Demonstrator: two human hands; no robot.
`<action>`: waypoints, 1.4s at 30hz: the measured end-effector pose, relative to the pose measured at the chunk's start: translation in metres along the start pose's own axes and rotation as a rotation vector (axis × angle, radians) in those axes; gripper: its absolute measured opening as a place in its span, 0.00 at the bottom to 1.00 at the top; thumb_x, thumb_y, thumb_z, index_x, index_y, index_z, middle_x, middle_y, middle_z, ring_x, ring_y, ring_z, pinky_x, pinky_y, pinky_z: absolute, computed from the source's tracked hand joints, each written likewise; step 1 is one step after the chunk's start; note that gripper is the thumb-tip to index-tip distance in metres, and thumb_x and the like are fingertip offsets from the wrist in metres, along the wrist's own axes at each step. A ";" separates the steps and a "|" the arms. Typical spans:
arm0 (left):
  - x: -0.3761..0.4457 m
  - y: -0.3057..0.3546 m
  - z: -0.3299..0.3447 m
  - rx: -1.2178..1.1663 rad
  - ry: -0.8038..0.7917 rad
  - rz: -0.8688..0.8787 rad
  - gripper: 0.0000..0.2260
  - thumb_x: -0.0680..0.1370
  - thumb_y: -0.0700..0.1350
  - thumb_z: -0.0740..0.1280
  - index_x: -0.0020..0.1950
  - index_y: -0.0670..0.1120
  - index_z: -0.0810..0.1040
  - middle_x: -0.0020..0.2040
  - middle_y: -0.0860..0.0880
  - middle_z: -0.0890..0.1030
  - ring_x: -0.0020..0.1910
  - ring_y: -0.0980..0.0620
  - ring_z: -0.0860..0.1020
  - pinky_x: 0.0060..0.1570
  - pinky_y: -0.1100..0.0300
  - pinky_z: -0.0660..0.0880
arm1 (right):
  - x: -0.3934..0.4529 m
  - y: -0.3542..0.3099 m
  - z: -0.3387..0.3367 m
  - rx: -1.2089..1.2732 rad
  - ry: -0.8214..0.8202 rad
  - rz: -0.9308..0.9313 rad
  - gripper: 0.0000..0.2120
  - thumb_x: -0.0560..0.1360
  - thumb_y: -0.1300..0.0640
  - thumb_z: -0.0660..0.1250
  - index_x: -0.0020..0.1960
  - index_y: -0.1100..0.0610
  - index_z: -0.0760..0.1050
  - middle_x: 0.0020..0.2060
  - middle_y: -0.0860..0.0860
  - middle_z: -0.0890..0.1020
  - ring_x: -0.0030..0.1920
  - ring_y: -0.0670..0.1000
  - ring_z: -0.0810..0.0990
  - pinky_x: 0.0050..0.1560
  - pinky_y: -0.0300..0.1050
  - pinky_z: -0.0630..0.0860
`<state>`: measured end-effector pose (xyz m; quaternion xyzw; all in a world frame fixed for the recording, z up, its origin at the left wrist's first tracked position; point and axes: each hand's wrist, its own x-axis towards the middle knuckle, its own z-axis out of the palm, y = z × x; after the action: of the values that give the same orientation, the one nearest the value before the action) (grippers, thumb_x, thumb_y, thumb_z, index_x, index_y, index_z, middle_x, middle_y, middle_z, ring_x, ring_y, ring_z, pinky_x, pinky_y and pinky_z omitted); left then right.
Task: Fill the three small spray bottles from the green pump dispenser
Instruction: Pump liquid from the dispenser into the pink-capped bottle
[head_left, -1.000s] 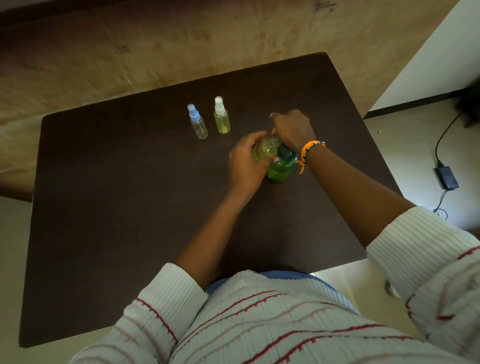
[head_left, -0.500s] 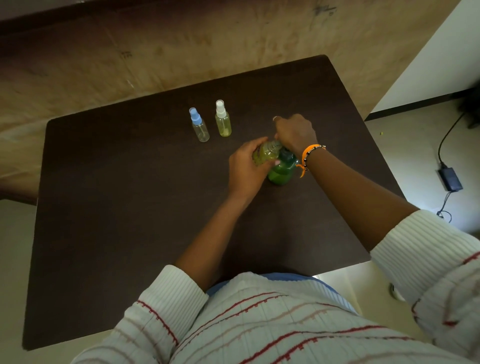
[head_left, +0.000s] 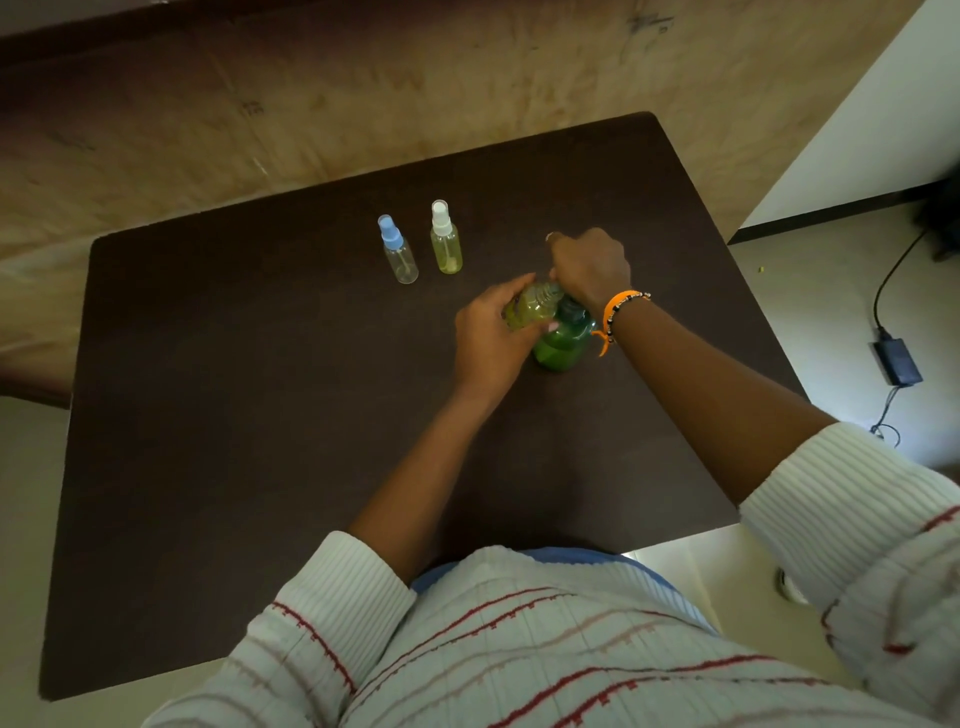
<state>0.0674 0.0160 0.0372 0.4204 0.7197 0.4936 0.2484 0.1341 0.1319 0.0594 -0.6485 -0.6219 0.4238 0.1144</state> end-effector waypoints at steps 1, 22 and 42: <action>0.000 0.000 0.001 0.007 0.007 0.002 0.25 0.65 0.39 0.77 0.61 0.41 0.78 0.55 0.45 0.82 0.53 0.54 0.79 0.55 0.66 0.74 | -0.001 0.001 0.001 0.000 0.041 -0.010 0.22 0.78 0.47 0.59 0.58 0.63 0.78 0.58 0.59 0.81 0.59 0.62 0.78 0.55 0.48 0.72; 0.003 -0.005 0.000 0.003 0.018 0.010 0.23 0.64 0.39 0.77 0.58 0.42 0.80 0.51 0.46 0.83 0.50 0.54 0.80 0.51 0.67 0.74 | -0.008 -0.006 0.000 -0.209 0.101 -0.071 0.22 0.78 0.44 0.57 0.56 0.60 0.78 0.57 0.58 0.80 0.57 0.62 0.78 0.52 0.49 0.71; 0.001 -0.008 0.001 -0.098 -0.050 -0.021 0.23 0.65 0.37 0.76 0.59 0.43 0.79 0.51 0.50 0.82 0.49 0.56 0.80 0.52 0.64 0.76 | -0.007 -0.004 -0.003 -0.161 -0.036 -0.052 0.25 0.77 0.41 0.58 0.61 0.59 0.77 0.60 0.58 0.79 0.59 0.62 0.77 0.54 0.49 0.71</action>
<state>0.0648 0.0167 0.0297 0.4123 0.6926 0.5151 0.2916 0.1341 0.1275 0.0671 -0.6315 -0.6725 0.3810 0.0615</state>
